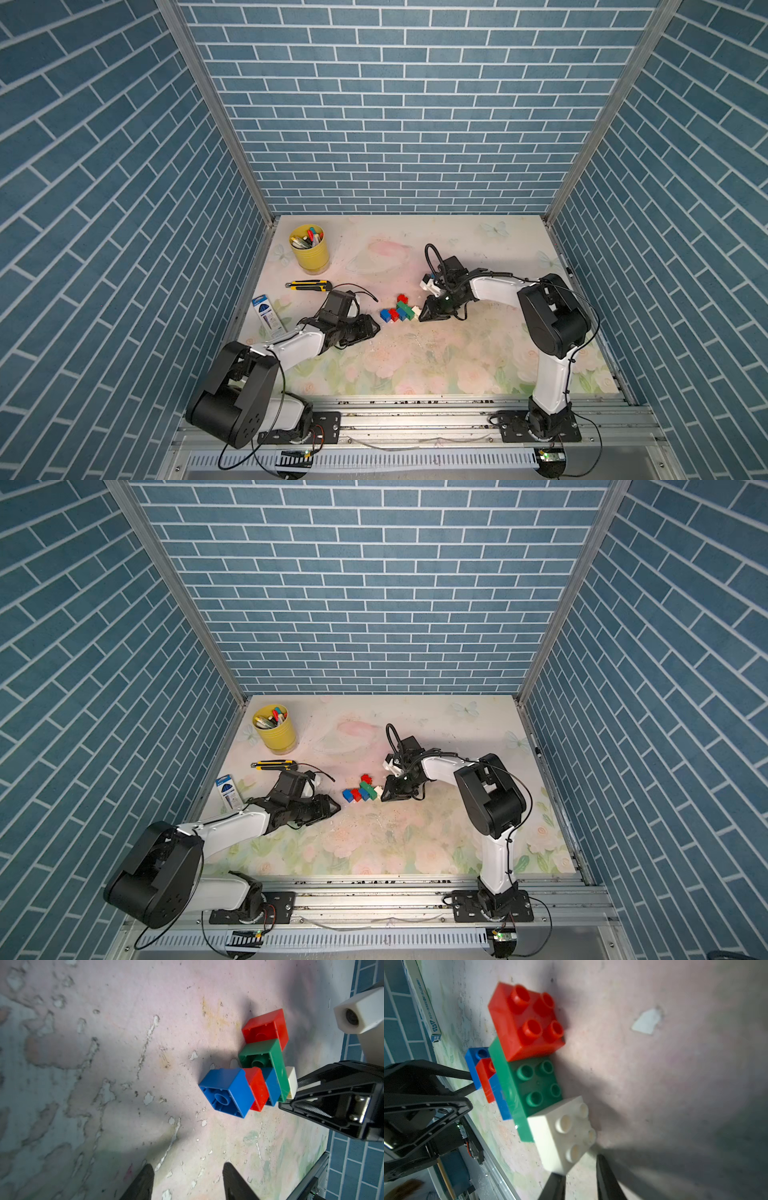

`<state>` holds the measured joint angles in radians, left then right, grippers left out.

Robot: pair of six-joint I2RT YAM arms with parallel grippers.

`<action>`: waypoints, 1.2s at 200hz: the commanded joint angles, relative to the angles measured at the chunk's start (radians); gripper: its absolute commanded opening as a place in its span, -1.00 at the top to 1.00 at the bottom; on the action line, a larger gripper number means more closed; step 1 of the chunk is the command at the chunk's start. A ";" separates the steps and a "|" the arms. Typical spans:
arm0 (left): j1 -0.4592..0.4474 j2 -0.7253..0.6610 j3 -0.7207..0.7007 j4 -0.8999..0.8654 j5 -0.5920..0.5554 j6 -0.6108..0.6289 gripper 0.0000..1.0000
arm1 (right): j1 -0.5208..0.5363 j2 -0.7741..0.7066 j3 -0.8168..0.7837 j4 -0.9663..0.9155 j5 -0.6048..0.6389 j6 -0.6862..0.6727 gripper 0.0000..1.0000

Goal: Assemble the letter y with lego
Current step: Adjust the lego brick at the center of the board, then reset both arms

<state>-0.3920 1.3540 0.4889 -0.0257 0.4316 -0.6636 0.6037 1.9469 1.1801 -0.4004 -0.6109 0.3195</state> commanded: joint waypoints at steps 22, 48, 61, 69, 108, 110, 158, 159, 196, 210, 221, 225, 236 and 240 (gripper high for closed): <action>0.005 0.000 -0.010 -0.101 -0.045 0.007 -0.12 | -0.010 0.036 0.026 0.098 0.133 0.072 0.52; 0.005 -0.010 -0.012 -0.106 -0.056 0.003 -0.13 | -0.016 0.068 0.067 0.126 0.143 0.069 0.51; 0.005 -0.006 -0.010 -0.106 -0.056 0.001 -0.13 | -0.016 0.092 0.093 0.117 0.135 0.068 0.51; 0.004 -0.007 -0.006 -0.111 -0.059 0.001 -0.13 | -0.015 0.095 0.095 0.121 0.125 0.070 0.50; 0.005 -0.048 0.047 -0.178 -0.130 0.002 -0.24 | -0.016 -0.040 0.012 0.083 0.221 0.048 0.25; 0.005 -0.051 0.053 -0.188 -0.140 0.005 -0.25 | -0.016 -0.057 0.005 0.074 0.237 0.045 0.22; 0.004 -0.064 0.298 -0.408 -0.402 0.096 -0.72 | -0.105 -0.314 -0.095 0.004 0.484 0.038 -0.49; 0.005 -0.064 0.307 -0.412 -0.409 0.097 -0.73 | -0.107 -0.318 -0.095 0.004 0.490 0.037 -0.52; 0.009 -0.041 0.518 -0.513 -0.753 0.256 -0.99 | -0.238 -0.457 -0.123 0.019 0.787 0.045 -0.97; 0.010 -0.038 0.517 -0.435 -0.934 0.343 -0.99 | -0.287 -0.493 -0.141 0.045 0.976 0.046 -0.97; 0.026 -0.041 0.485 -0.318 -1.001 0.458 -0.99 | -0.316 -0.515 -0.176 0.102 1.133 0.032 -0.98; 0.037 -0.040 0.470 -0.283 -1.009 0.488 -0.99 | -0.331 -0.519 -0.194 0.128 1.174 0.027 -0.98; 0.086 -0.019 0.455 -0.234 -1.013 0.529 -0.99 | -0.371 -0.527 -0.256 0.237 1.210 -0.025 -0.98; 0.108 -0.010 0.451 -0.220 -1.009 0.530 -0.99 | -0.382 -0.526 -0.290 0.290 1.213 -0.058 -0.98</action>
<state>-0.3637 1.3071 0.9821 -0.3477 -0.3962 -0.3107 0.2745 1.4372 1.0035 -0.2878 0.3279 0.3458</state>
